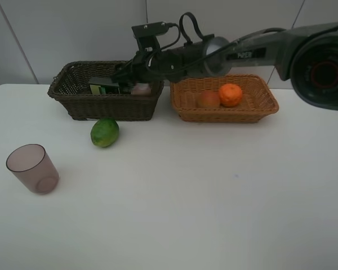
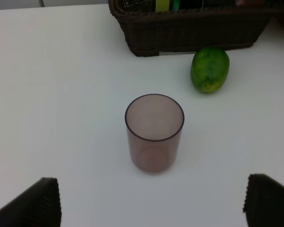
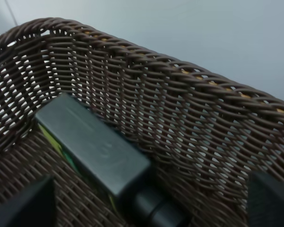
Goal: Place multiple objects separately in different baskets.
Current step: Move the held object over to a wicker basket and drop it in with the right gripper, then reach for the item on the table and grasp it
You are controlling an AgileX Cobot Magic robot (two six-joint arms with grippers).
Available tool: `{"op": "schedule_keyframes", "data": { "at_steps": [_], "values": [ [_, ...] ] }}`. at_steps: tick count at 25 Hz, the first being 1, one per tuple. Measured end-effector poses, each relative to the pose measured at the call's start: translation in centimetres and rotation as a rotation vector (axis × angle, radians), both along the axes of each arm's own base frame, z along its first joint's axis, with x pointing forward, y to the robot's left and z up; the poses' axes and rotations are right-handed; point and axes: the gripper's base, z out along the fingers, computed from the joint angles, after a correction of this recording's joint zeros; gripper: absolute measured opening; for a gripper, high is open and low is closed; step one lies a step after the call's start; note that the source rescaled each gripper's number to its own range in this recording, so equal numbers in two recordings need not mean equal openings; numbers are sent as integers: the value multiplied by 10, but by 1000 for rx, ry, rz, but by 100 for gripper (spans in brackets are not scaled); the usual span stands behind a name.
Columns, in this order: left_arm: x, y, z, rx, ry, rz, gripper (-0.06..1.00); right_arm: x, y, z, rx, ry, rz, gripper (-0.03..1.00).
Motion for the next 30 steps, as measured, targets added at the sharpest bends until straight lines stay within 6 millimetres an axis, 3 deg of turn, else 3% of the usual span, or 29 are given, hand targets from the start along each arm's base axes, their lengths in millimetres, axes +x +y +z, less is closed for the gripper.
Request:
{"op": "schedule_keyframes", "data": {
  "at_steps": [3,8,13,19,23,26,28,30],
  "values": [
    [0,0,0,0,0,0,100,-2,-2,11,-13,14,-2,76],
    [0,0,0,0,0,0,100,-16,-14,49,-96,118,-14,77],
    [0,0,0,0,0,0,100,-39,-49,73,-260,390,-86,77],
    [0,0,0,0,0,0,100,-61,-157,75,-297,663,-388,77],
    [0,0,0,0,0,0,100,-95,-236,102,-242,677,-570,77],
    [0,0,0,0,0,0,100,-132,-290,128,-198,630,-699,77],
    [0,0,0,0,0,0,100,-158,-313,147,-164,578,-766,77],
    [0,0,0,0,0,0,100,-185,-324,169,-132,503,-795,77]
  ]
}}
